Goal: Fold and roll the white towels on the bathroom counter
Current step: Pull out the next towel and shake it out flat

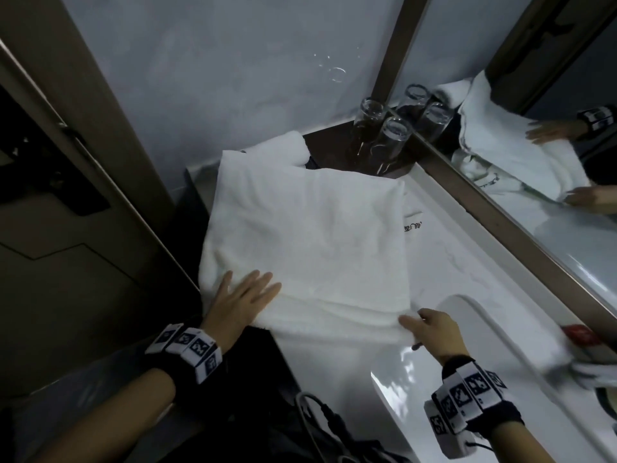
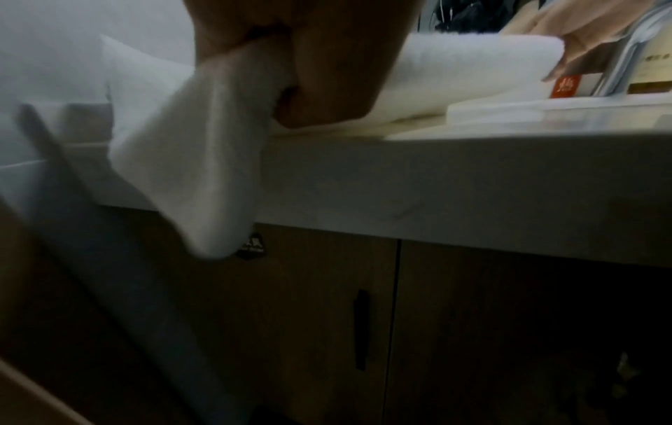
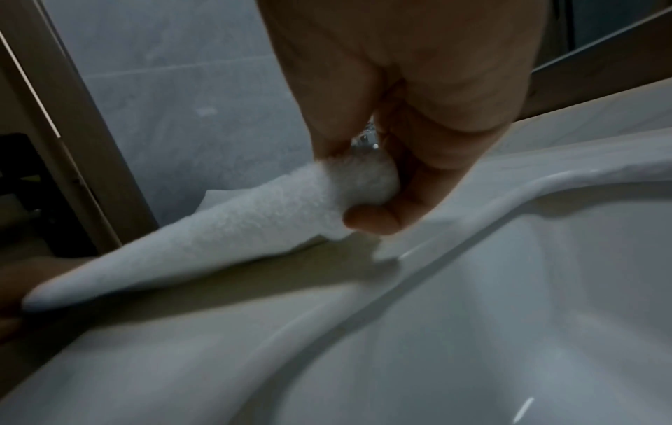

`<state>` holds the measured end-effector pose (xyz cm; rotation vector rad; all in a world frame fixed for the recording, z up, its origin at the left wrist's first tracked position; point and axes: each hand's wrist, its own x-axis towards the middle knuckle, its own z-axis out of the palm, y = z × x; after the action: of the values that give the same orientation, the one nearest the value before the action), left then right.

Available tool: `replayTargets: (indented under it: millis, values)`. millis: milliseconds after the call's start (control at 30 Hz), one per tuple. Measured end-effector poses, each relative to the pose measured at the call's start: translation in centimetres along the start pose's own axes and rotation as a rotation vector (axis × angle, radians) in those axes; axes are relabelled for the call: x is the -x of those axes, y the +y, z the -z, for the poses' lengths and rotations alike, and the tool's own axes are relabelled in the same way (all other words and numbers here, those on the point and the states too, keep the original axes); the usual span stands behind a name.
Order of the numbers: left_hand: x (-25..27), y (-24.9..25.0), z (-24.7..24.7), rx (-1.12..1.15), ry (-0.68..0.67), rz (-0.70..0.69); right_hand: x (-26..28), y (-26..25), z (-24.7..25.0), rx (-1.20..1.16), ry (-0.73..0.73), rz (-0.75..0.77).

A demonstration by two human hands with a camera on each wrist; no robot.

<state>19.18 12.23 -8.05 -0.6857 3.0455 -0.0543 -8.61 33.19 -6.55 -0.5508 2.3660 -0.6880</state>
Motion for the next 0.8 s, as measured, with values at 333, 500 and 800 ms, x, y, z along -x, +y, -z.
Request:
replayTargets:
  millis: [333,500,800]
  values:
    - [1.9,-4.5,0.0,0.440,-0.478,0.001,0.6,0.1,0.2,0.219,-0.133,-0.104]
    - [-0.1,-5.6,1.0,0.648,-0.325,0.160,-1.5,-2.8,2.0,0.232,0.190,0.092]
    - [-12.5,-6.3,3.6,0.804,-0.023,0.162,-10.6,-11.7,2.4,-0.049,0.278,0.248]
